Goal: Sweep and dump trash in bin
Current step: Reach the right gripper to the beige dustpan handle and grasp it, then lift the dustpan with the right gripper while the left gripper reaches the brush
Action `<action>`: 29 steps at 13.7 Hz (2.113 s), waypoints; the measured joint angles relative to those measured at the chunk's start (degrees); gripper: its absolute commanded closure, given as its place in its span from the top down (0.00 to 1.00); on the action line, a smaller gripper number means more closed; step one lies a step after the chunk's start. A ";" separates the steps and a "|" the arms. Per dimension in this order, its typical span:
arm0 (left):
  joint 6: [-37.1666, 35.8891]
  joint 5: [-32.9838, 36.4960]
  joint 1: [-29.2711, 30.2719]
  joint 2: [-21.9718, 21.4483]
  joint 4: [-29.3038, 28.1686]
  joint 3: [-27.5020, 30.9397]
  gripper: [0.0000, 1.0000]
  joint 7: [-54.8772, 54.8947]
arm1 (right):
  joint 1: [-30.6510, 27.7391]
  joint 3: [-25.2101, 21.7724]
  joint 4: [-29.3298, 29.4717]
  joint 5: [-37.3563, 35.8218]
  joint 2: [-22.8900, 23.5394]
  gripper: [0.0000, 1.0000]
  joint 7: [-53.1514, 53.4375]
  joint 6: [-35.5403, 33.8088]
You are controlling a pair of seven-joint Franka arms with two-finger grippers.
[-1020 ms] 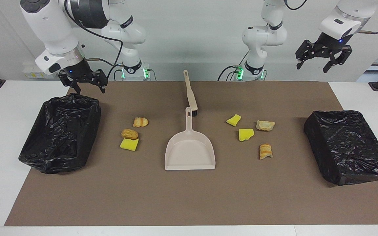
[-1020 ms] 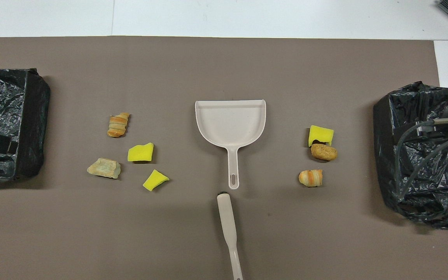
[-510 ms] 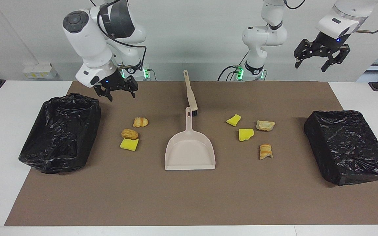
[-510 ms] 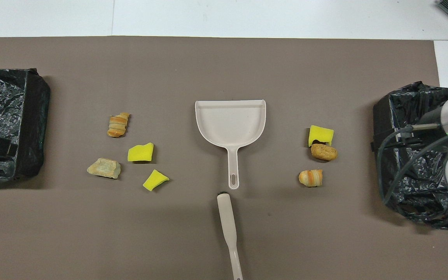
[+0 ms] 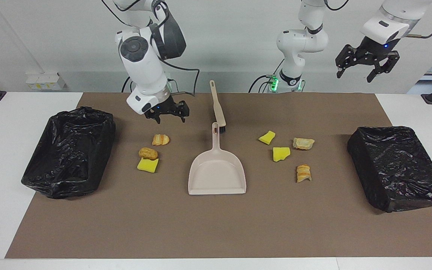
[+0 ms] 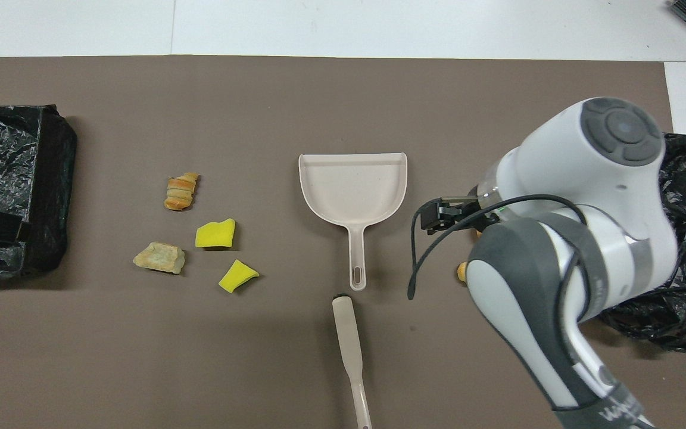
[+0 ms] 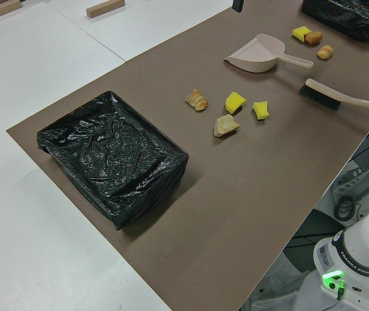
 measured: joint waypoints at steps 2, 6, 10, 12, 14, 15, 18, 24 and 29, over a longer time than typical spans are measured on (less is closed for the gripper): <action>0.00 -0.02 0.00 -0.22 -0.43 -0.01 1.00 0.00 | 2.49 0.00 0.51 -0.01 1.88 1.00 2.77 1.73; 0.00 -0.02 0.00 -0.55 -1.06 -0.06 1.00 0.00 | 8.10 -0.04 0.77 -3.38 4.27 1.00 9.26 5.12; 0.00 -0.08 -0.06 -1.56 -2.64 -0.91 1.00 0.00 | 13.15 -0.06 1.19 -6.89 9.45 1.00 16.12 12.79; 0.00 -0.08 -0.11 -1.79 -2.88 -1.11 1.00 0.00 | 15.14 -0.10 1.26 -9.05 12.70 0.89 19.80 16.78; 0.00 -0.08 -0.11 -1.80 -2.92 -1.10 1.00 0.00 | 16.80 -0.11 1.20 -11.78 15.36 0.72 22.96 18.58; 0.00 -0.08 -0.11 -1.80 -2.94 -1.10 1.00 0.00 | 16.96 -0.13 0.95 -12.21 15.98 0.63 23.10 18.72; 0.15 -0.08 -0.11 -1.80 -2.95 -1.09 1.00 0.00 | 16.86 -0.47 -0.54 -12.31 15.78 0.42 23.10 19.03; 0.21 -0.08 -0.11 -2.06 -3.60 -1.09 1.00 0.00 | 18.81 -0.29 -1.18 -12.32 13.51 0.38 23.13 16.50; 0.36 -0.08 -0.11 -2.71 -4.41 -1.09 1.00 0.00 | 19.03 -0.42 -2.15 -12.34 12.00 0.00 23.13 14.87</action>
